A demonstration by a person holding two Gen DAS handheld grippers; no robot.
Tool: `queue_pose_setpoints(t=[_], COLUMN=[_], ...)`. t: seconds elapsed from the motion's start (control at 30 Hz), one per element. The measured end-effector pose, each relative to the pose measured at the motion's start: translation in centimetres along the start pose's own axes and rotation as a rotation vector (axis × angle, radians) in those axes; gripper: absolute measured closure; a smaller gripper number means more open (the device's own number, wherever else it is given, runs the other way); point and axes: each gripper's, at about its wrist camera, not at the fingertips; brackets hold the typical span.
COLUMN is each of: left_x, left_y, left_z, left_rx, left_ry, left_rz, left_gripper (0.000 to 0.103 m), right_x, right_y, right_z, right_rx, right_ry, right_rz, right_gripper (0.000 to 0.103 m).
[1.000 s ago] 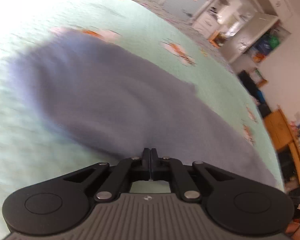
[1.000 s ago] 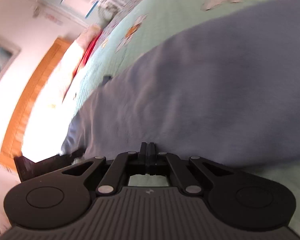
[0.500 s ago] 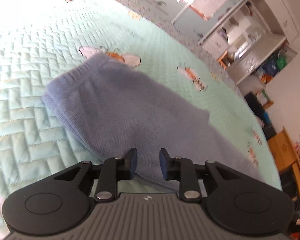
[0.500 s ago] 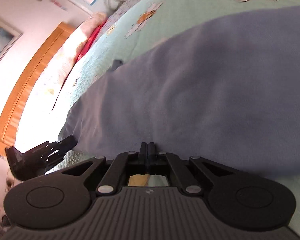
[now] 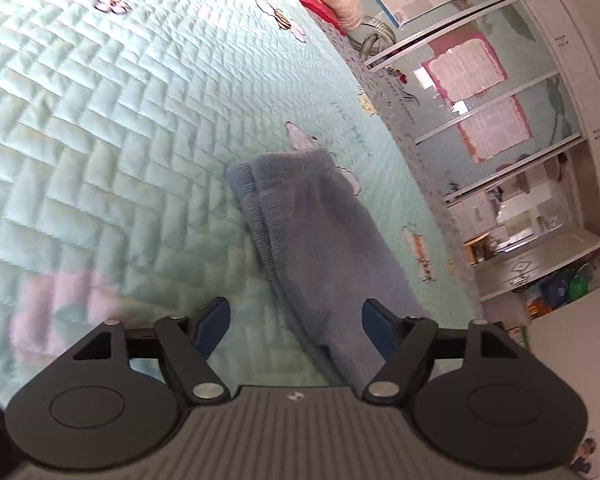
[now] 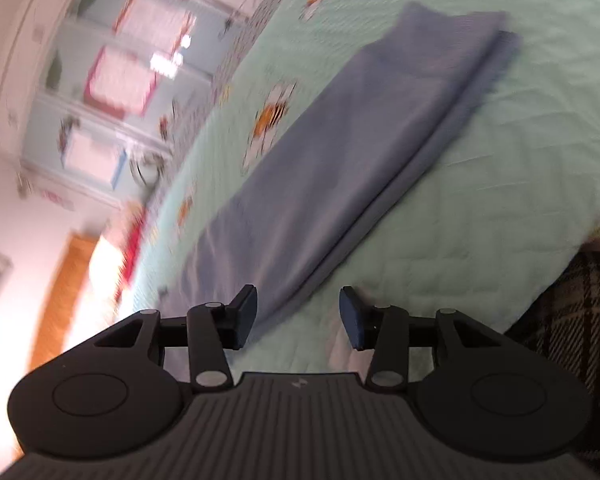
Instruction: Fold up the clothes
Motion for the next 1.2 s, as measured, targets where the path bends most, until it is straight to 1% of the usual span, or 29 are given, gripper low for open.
queue_pose_setpoints(t=[0.1, 0.27, 0.3, 0.33, 0.4, 0.43, 0.47, 0.5, 0.53, 0.63, 0.73, 0.77, 0.83, 0.9, 0.93, 0.97, 1.0, 1.03, 1.07, 1.13, 1.2], left_x=[0.2, 0.4, 0.4, 0.4, 0.5, 0.5, 0.5, 0.5, 0.6, 1.5, 2.7, 3.1, 3.1, 2.7, 2.0, 1.3, 0.5, 0.0, -0.4, -0.8, -0.9], left_y=[-0.9, -2.1, -2.2, -2.3, -2.6, -2.7, -2.8, -2.8, -2.7, -2.1, -2.4, -2.5, -3.2, -4.0, -4.2, -4.3, -4.2, -4.0, -3.6, -3.1, -3.0], left_z=[-0.4, -0.8, -0.9, -0.9, -1.0, -1.0, -1.1, -1.1, -1.2, -1.7, -2.1, -2.2, -2.2, -2.2, -2.2, -2.1, -1.9, -1.7, -1.6, -1.4, -1.3], left_rx=[-0.002, 0.011, 0.015, 0.018, 0.026, 0.029, 0.033, 0.037, 0.041, 0.05, 0.043, 0.041, 0.019, -0.007, -0.015, -0.019, -0.02, -0.014, 0.001, 0.02, 0.034], left_ry=[0.022, 0.059, 0.064, 0.065, 0.068, 0.07, 0.071, 0.074, 0.074, 0.051, 0.012, 0.0, -0.002, 0.015, 0.042, 0.069, 0.097, 0.119, 0.134, 0.15, 0.157], left_rz=[0.017, 0.066, 0.071, 0.068, 0.061, 0.057, 0.054, 0.054, 0.059, 0.072, 0.062, 0.057, 0.03, 0.0, -0.012, -0.019, -0.021, -0.013, 0.008, 0.037, 0.068], left_gripper=[0.025, 0.025, 0.026, 0.03, 0.059, 0.089, 0.094, 0.094, 0.094, 0.094, 0.095, 0.095, 0.094, 0.091, 0.086, 0.072, 0.064, 0.061, 0.061, 0.06, 0.055], right_x=[1.3, 1.4, 1.3, 1.3, 0.9, 0.9, 0.8, 0.7, 0.6, -0.1, -1.6, -1.4, -2.1, -2.2, -2.1, -2.0, -1.7, -1.5, -1.3, -1.1, -1.1], right_y=[-1.0, -3.0, -3.4, -3.8, -4.3, -4.3, -4.3, -4.1, -3.8, -3.3, -3.1, -2.6, -2.6, -2.8, -2.8, -2.9, -2.7, -2.7, -2.6, -2.6, -2.7], right_z=[-0.2, -0.8, -0.9, -1.0, -1.2, -1.4, -1.5, -1.6, -1.8, -2.3, -2.9, -3.2, -3.4, -3.7, -3.8, -3.8, -3.6, -3.5, -3.4, -3.2, -3.1], right_rx=[0.068, 0.139, 0.151, 0.162, 0.166, 0.166, 0.165, 0.166, 0.164, 0.154, 0.147, 0.146, 0.149, 0.135, 0.132, 0.128, 0.123, 0.122, 0.121, 0.114, 0.108], right_ry=[-0.106, -0.139, -0.143, -0.147, -0.156, -0.154, -0.144, -0.13, -0.113, -0.054, 0.039, 0.057, 0.085, 0.077, 0.074, 0.075, 0.073, 0.065, 0.05, 0.032, 0.033], right_rz=[-0.021, -0.045, -0.048, -0.051, -0.052, -0.052, -0.042, -0.037, -0.038, -0.055, -0.053, -0.056, -0.065, -0.063, -0.058, -0.056, -0.055, -0.052, -0.055, -0.064, -0.072], right_gripper=[0.052, 0.052, 0.052, 0.052, 0.054, 0.059, 0.07, 0.078, 0.091, 0.093, 0.095, 0.095, 0.095, 0.095, 0.095, 0.095, 0.095, 0.094, 0.091, 0.089, 0.085])
Point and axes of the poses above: each gripper's, at about its wrist camera, not at the fingertips, and y roughly against the way its jaws point, x to its right, z to its underside, and after that the axes turned 8 degrees about x, right-handed
